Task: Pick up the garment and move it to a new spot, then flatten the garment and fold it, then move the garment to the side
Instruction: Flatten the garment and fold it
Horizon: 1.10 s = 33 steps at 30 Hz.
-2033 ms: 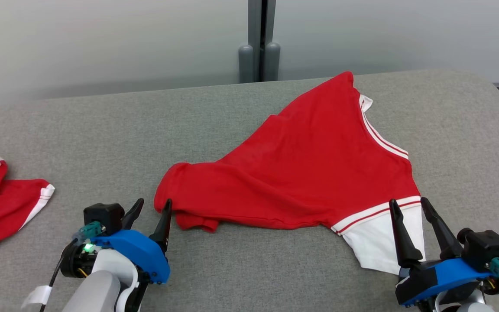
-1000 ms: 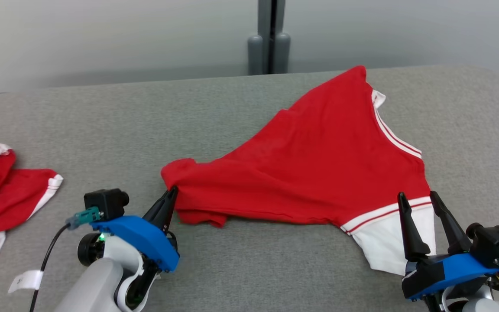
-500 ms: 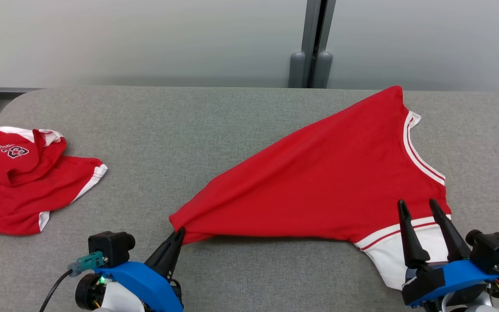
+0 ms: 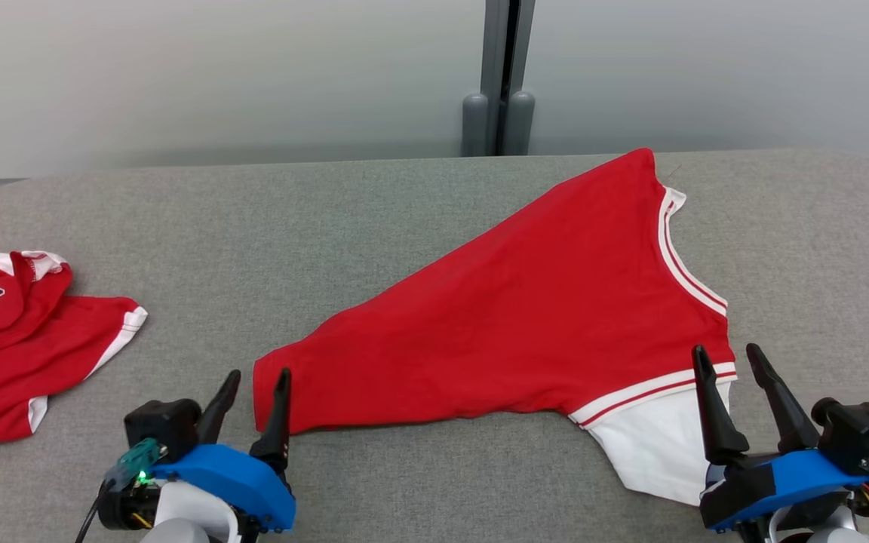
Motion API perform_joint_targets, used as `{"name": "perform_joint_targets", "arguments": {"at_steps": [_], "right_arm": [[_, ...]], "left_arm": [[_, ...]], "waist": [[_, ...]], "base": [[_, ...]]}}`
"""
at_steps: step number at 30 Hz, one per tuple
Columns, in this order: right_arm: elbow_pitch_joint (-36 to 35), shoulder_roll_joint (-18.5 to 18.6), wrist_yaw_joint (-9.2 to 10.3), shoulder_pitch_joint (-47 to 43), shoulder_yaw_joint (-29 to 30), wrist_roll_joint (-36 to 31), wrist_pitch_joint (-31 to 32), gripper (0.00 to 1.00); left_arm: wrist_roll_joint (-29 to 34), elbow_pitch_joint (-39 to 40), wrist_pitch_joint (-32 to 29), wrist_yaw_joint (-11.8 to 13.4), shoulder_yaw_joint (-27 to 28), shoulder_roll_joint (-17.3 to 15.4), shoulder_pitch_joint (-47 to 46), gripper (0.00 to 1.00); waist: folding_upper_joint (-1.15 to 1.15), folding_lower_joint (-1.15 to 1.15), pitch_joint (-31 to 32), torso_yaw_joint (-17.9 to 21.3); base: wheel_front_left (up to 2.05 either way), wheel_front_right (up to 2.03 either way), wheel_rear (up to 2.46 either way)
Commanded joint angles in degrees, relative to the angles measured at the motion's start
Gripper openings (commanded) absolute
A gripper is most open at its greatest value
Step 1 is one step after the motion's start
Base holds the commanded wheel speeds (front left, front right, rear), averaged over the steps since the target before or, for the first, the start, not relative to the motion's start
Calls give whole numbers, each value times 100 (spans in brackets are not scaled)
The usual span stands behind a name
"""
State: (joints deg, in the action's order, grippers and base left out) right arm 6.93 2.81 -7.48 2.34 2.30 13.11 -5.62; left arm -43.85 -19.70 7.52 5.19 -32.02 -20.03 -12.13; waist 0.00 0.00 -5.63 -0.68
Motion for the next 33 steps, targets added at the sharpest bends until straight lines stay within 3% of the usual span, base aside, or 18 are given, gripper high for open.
{"name": "perform_joint_targets", "arguments": {"at_steps": [1,8,20,33], "right_arm": [[-11,15,-3,-26,30,-15,-25,100],[-21,16,-3,-150,199,-11,-24,100],[-39,17,-2,-448,481,-106,-25,100],[61,16,-3,-646,555,-90,-20,100]], "left_arm": [[4,-31,192,12,82,8,64,100],[290,81,734,0,367,22,294,100],[1726,992,773,-108,1414,334,1159,100],[2210,1063,774,-315,1935,634,1710,100]], "waist": [[0,0,31,27],[0,0,201,-29],[0,0,556,-89],[0,0,710,-159]], "base": [[0,0,0],[0,0,0],[0,0,0],[0,0,0]]}}
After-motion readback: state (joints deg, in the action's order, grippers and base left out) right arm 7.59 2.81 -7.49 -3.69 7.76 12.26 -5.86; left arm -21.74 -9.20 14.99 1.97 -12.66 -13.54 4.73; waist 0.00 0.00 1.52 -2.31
